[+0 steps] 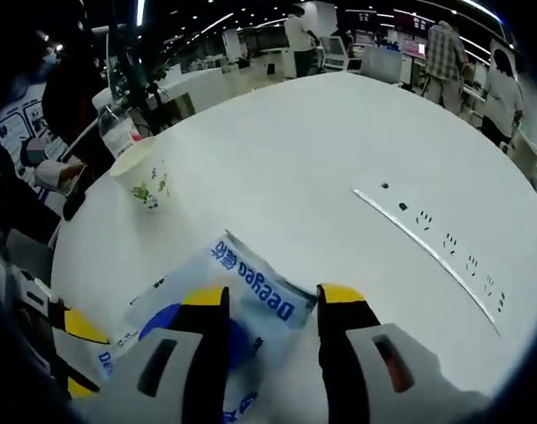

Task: Arrange the tabletop items into an orderly group along one side of the table until the central work area is clear of visible clutter.

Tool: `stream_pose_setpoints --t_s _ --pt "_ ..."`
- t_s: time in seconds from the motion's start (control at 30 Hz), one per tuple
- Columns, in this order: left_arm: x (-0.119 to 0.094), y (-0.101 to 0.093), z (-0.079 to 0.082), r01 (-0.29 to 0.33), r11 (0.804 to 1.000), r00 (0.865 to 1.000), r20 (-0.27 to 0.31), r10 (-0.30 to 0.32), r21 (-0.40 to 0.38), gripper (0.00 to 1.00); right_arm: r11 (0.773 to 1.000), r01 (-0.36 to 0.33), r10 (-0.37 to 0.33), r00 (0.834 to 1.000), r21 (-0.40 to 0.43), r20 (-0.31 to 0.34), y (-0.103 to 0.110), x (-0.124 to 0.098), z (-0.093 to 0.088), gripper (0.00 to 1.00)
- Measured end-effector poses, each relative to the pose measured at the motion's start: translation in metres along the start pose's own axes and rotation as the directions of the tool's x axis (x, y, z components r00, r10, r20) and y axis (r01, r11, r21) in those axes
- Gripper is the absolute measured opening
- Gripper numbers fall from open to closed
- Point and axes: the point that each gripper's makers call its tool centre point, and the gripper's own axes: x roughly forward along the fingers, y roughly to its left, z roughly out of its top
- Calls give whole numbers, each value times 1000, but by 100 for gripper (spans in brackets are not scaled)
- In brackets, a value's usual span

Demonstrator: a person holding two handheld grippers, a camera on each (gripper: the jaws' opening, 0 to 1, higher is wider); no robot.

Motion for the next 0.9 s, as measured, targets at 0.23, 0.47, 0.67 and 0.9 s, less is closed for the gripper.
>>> stream_pose_setpoints --t_s 0.23,0.47,0.67,0.9 --pt "6 -4 -8 -21 998 998 -51 24 66 18 1000 4 -4 1000 11 -7 -5 2 -4 26" --pt "8 -4 -11 -22 999 998 -62 25 38 9 1000 11 -11 1000 26 10 -9 -2 -3 12" --pt "9 -2 -11 -16 1000 998 -54 17 9 5 1000 10 -10 1000 1 11 -6 -3 -3 8" --pt "1 7 -14 -32 999 998 -50 32 -15 0 1000 11 -11 1000 9 22 -9 -14 -11 5"
